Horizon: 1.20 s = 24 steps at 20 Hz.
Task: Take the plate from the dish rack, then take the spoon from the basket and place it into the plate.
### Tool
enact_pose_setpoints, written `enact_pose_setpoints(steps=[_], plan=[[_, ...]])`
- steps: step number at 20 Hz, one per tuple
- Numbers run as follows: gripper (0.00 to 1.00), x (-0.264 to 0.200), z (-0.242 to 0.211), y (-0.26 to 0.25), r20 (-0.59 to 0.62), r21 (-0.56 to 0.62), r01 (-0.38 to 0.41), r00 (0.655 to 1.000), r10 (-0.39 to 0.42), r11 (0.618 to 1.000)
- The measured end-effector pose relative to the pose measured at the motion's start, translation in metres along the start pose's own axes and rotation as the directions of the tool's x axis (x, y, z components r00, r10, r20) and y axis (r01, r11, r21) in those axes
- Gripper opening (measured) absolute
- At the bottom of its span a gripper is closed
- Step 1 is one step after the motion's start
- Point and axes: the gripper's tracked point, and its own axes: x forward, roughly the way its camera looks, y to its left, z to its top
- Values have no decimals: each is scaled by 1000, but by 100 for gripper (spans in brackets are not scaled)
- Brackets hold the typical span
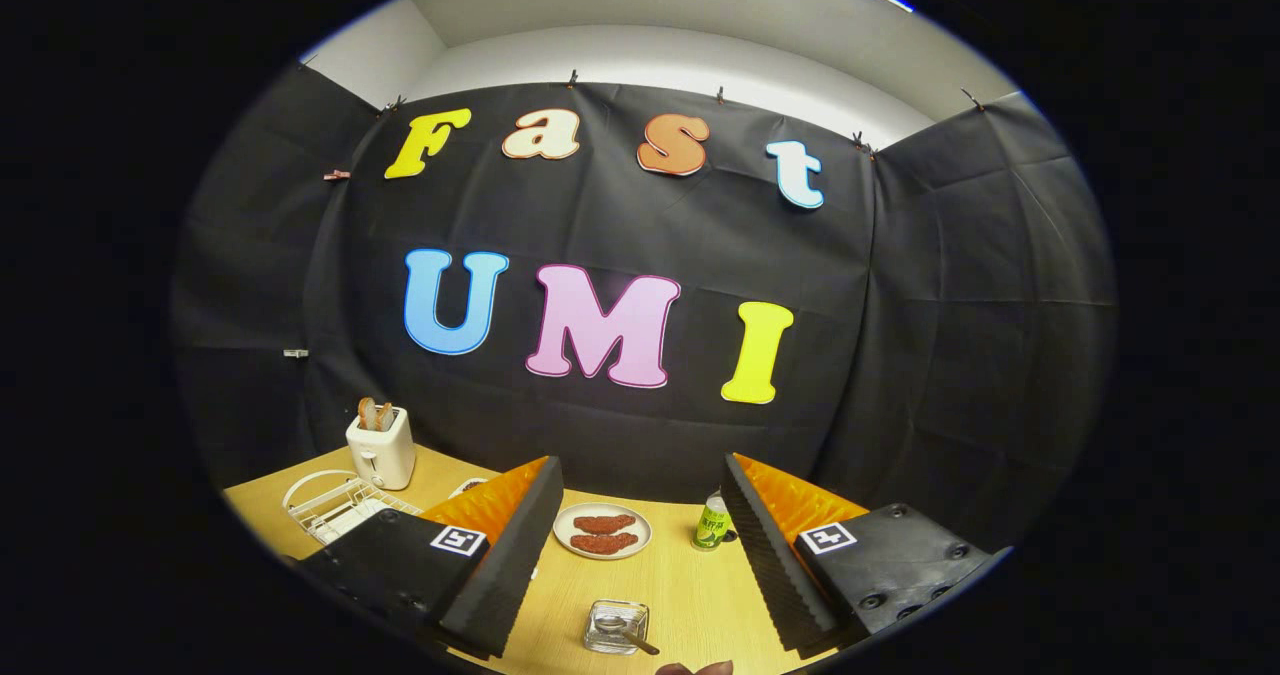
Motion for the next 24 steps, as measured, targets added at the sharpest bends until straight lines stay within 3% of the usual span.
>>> enact_pose_setpoints(steps=[5, 12, 17, 24], plan=[[98, 4, -1, 13, -12, 7, -20, 1000, 20, 1000], [97, 24, -19, 78, -128, 80, -130, 982, 140, 988], [98, 48, -68, 135, -334, 161, -119, 927, 168, 980], [97, 66, -156, 207, -589, 130, -49, 799, 117, 990]])
